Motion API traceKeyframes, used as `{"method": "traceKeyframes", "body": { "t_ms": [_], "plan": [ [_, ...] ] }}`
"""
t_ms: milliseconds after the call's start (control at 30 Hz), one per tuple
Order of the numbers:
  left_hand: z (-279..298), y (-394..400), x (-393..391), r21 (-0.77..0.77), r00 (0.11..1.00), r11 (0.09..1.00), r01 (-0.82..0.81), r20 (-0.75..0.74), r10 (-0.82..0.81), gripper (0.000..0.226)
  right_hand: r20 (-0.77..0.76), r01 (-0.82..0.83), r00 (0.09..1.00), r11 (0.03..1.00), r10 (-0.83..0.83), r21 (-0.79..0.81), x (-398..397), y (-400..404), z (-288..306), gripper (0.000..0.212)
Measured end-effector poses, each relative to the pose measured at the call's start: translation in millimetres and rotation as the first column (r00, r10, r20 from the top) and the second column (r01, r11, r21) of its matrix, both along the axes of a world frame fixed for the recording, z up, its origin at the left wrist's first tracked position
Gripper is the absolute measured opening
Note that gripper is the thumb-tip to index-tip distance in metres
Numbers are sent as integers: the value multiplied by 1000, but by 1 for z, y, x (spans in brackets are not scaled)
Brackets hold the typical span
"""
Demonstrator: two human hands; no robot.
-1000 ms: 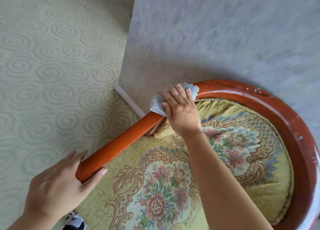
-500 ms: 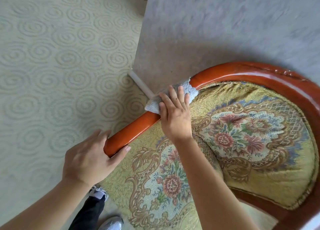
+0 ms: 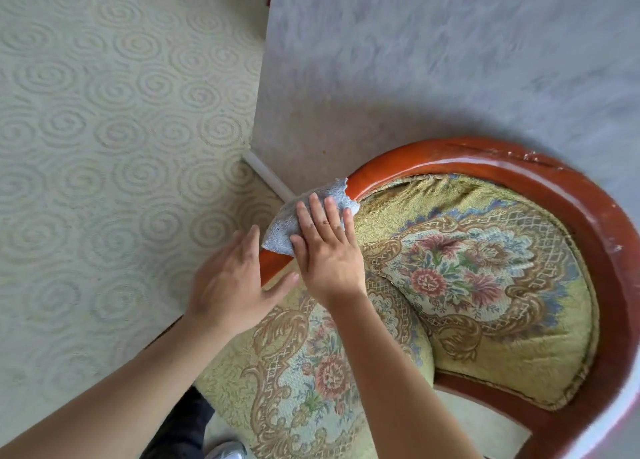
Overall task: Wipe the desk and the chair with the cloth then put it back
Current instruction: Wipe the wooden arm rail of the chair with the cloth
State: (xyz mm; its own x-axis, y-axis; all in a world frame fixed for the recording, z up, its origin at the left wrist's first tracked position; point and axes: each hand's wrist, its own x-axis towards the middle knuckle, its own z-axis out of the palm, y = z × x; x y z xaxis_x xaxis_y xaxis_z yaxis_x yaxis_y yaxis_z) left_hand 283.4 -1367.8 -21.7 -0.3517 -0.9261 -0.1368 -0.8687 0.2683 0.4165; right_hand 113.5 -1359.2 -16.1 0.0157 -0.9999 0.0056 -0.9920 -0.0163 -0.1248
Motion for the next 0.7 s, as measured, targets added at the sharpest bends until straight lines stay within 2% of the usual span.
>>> {"method": "traceKeyframes", "body": {
  "t_ms": [67,167,300,433,700],
  "plan": [
    [0,-15,-23,15,999,1000,26,-36,-25,104,-79,7,997,1000,-5,20,-19,-17,7,55],
    [2,-36,-54,-89,996,994,67,-61,-72,94,-160,27,987,1000,-25,10,-54,-39,22,56],
    [6,-64,-95,-112,974,983,145,-159,-162,77,-216,90,971,993,-104,-73,-94,-63,46,57],
    [15,-89,-139,-123,963,980,159,-199,-181,75,-193,215,948,956,-254,-202,-131,-68,68,55],
    [35,-128,-203,-280,922,932,231,-243,-302,71,-134,401,872,844,-470,-356,-192,-51,96,53]
  ]
}}
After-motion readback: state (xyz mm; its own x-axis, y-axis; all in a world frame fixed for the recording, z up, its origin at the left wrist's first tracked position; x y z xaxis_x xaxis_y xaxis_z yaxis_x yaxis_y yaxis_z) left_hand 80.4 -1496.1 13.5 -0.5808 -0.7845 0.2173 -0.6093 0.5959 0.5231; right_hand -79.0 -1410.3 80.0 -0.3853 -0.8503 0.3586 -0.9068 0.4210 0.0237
